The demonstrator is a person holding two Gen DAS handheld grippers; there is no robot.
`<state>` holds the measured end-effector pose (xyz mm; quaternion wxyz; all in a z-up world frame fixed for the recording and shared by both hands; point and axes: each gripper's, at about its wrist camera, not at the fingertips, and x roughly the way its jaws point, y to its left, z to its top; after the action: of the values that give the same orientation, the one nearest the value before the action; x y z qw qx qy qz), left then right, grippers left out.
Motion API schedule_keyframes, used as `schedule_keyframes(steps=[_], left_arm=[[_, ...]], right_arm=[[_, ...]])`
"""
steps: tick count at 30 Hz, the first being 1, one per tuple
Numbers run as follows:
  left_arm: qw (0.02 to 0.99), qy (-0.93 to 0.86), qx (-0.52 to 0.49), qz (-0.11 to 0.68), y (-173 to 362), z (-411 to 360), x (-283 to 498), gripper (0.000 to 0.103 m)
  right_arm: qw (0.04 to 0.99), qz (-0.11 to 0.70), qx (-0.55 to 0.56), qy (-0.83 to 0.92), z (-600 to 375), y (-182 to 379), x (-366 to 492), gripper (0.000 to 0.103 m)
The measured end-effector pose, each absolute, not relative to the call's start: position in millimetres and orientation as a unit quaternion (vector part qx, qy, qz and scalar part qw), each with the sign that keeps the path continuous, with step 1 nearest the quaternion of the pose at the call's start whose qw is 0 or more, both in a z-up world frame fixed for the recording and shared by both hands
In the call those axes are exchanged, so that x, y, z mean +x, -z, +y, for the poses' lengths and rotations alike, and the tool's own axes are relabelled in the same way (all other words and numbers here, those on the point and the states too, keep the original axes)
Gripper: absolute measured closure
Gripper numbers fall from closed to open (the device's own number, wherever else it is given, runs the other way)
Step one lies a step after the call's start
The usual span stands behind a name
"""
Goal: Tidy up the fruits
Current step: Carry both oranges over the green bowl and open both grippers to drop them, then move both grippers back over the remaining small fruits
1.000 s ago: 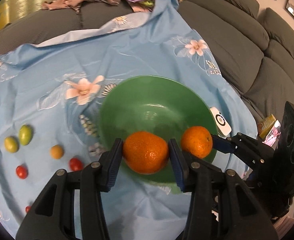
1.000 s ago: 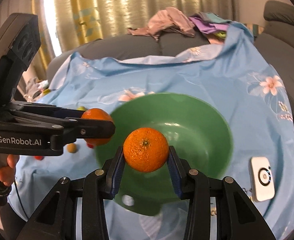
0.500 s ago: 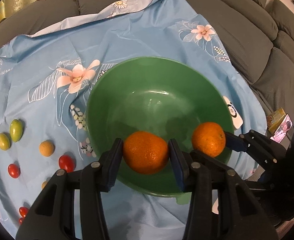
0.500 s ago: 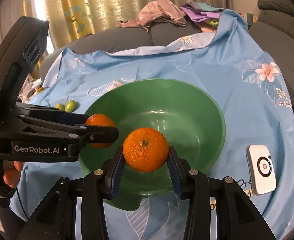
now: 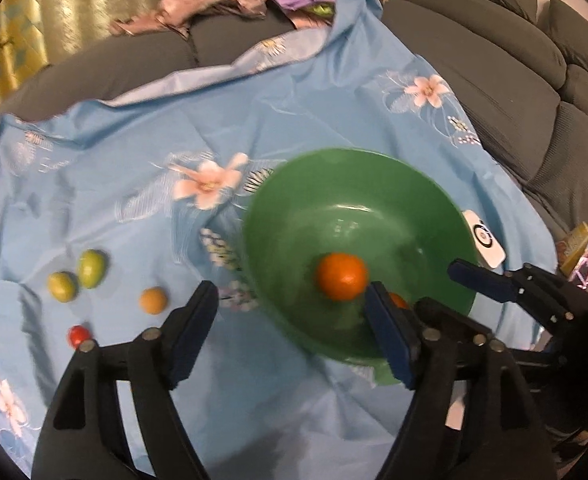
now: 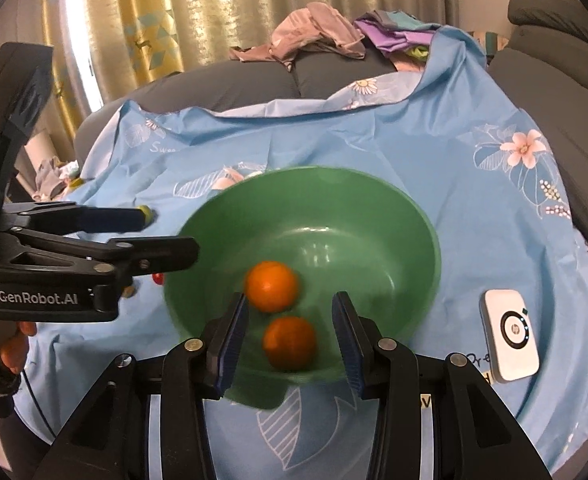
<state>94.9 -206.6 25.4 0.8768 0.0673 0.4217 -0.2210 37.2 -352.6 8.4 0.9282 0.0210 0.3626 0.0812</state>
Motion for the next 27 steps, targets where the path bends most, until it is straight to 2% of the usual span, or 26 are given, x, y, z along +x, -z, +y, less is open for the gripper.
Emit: schedule_keyframes(steps=[2,7,10,17,19,25,27], left_arm=[[0.885,0.210,0.071,0.409,-31,-197,86,0.017],[0.898,0.184,0.077,0.392,-38,-174,66,0.015],[0.906,0.168,0.070,0.382,-42,-157,54,0.007],[0.919,0.128,0.059,0.369,-49,-120,30,0.001],[0.922,0.117,0.056,0.364,-51,-112,25,0.001],[0.930,0.097,0.038,0.352,-55,-83,7,0.001],[0.929,0.096,0.026,0.356,-52,-70,3,0.001]], right_arm=[[0.929,0.360,0.021,-0.084,-349,-12,34,0.059],[0.930,0.353,0.017,-0.099,-334,-22,24,0.059],[0.930,0.350,0.007,-0.112,-320,-29,19,0.059],[0.930,0.342,-0.022,-0.136,-286,-42,8,0.058],[0.929,0.340,-0.031,-0.140,-276,-45,5,0.054],[0.927,0.341,-0.045,-0.151,-255,-50,0,0.052],[0.924,0.345,-0.048,-0.159,-248,-50,0,0.047]])
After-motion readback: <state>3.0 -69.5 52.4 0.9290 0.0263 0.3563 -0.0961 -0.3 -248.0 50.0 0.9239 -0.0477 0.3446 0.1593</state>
